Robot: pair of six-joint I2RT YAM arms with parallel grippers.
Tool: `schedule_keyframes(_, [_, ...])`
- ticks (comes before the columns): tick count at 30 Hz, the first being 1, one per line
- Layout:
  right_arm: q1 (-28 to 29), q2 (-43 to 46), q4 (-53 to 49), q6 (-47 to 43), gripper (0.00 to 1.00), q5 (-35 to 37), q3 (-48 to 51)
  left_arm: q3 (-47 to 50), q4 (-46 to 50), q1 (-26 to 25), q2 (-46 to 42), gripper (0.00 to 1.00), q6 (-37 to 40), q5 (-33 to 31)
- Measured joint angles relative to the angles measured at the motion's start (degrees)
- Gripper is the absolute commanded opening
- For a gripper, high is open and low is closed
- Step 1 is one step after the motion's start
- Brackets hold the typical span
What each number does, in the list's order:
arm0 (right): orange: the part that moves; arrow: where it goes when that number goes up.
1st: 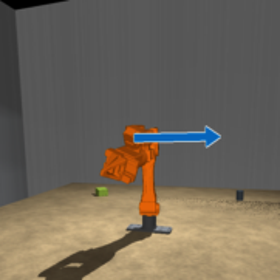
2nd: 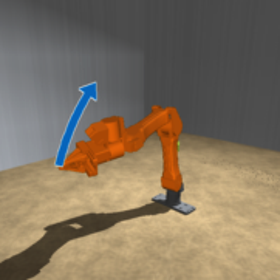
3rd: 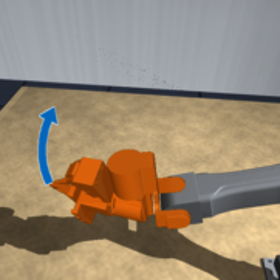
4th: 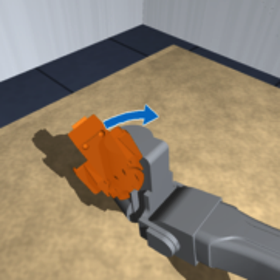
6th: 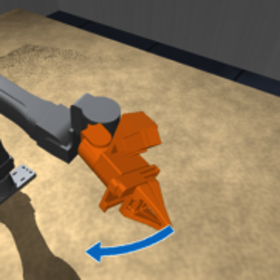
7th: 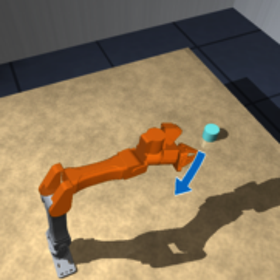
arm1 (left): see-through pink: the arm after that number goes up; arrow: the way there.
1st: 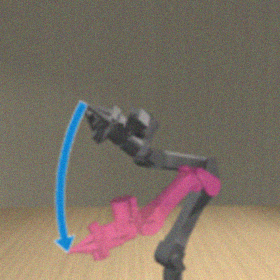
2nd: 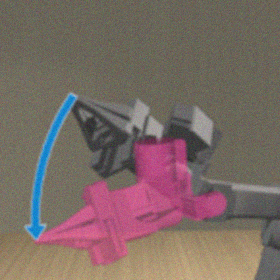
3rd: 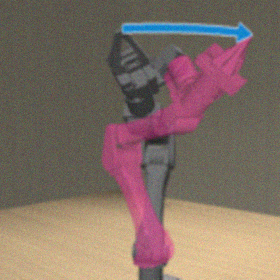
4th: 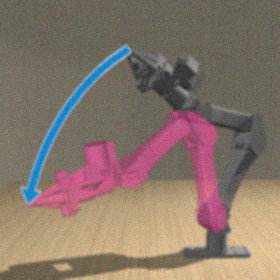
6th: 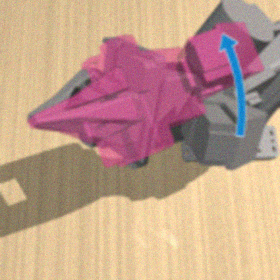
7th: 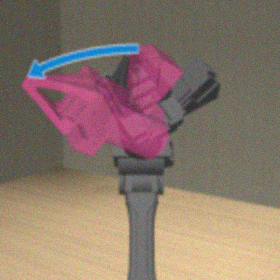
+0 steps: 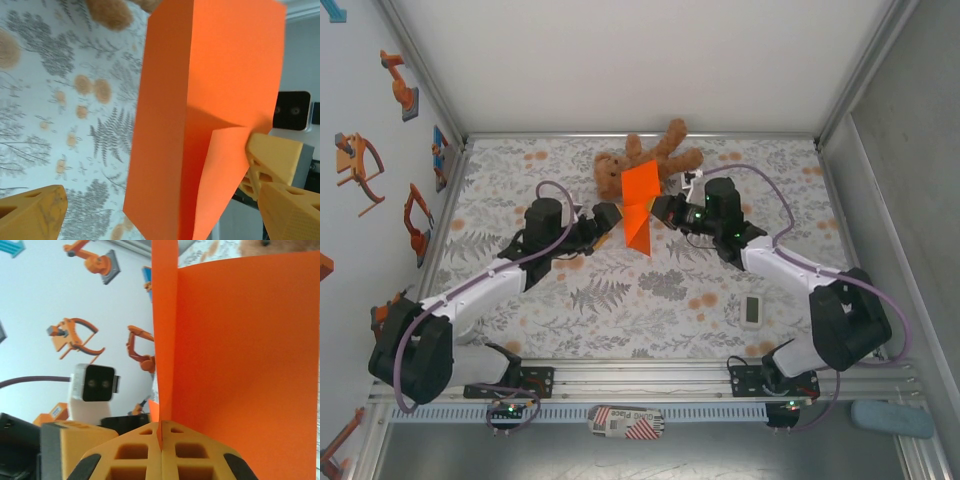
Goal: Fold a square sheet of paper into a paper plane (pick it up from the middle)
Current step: Turn over the paper at the center of the table.
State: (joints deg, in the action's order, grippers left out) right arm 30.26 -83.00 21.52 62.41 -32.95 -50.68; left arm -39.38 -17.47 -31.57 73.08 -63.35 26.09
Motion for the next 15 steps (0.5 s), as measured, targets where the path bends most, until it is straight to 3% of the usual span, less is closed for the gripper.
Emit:
schedule_keyframes(6, [0.00, 0.76, 2.56, 2.80, 0.00, -3.15, -1.49, 0.13, -5.70, -4.09, -0.15, 0.98, -1.99, 1.51])
schedule_keyframes(15, [0.00, 0.76, 3.80, 5.11, 0.00, -3.93, -1.49, 0.07, -13.22, -4.76, -0.15, 0.80, -4.13, 2.08])
